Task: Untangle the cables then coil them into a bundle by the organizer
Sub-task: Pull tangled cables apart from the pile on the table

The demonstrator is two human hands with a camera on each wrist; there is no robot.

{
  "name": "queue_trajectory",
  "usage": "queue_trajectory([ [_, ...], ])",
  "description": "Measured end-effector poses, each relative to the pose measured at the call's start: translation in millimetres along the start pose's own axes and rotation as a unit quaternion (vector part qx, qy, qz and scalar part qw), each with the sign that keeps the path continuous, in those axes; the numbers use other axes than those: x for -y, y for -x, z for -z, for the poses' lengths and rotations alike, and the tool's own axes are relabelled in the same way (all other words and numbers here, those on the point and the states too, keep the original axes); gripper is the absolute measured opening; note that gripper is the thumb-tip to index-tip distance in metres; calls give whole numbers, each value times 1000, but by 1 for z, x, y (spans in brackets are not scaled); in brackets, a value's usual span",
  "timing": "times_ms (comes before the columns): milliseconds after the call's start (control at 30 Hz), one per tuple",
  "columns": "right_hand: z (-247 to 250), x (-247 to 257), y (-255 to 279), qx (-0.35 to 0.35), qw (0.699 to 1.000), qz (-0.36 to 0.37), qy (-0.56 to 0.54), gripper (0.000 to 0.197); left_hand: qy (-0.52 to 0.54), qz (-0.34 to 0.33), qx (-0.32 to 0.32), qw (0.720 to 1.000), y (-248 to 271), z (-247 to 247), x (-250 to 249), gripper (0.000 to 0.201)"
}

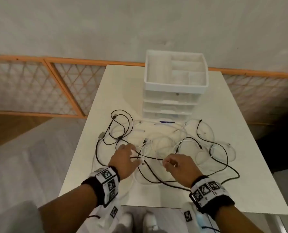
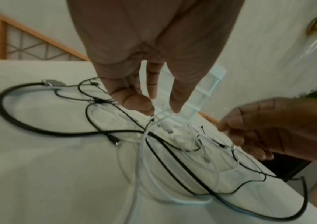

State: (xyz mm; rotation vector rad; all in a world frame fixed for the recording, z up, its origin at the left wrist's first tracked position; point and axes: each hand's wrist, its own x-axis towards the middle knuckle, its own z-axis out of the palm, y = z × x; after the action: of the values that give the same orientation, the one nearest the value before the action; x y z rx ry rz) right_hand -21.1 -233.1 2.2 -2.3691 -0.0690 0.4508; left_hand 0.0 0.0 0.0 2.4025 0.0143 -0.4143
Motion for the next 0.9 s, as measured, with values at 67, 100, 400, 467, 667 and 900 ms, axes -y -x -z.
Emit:
queue_trajectory([
  [67, -10, 3, -12, -18, 1000, -4, 7, 9, -41, 40, 40, 998, -8, -9, -5, 38],
  [100, -15, 4, -19, -22, 1000, -4, -1, 15, -60, 50, 54, 995, -12, -14, -5, 31],
  [400, -4, 33, -51, -36, 996, 72, 29, 22, -40, -90, 54, 994, -13, 25, -60, 16],
  [467, 19, 39, -56, -74, 996, 49, -7, 17, -36, -138, -3, 990, -15, 50, -80, 14],
  [667, 120, 86, -44, -168, 972, 98, -133, 35, 21, -115, -75, 990, -19, 79, -94, 15],
  [900, 205, 101, -12, -344, 873, 167, -302, 30, 159, 19, -12, 987, -19, 47, -67, 27],
])
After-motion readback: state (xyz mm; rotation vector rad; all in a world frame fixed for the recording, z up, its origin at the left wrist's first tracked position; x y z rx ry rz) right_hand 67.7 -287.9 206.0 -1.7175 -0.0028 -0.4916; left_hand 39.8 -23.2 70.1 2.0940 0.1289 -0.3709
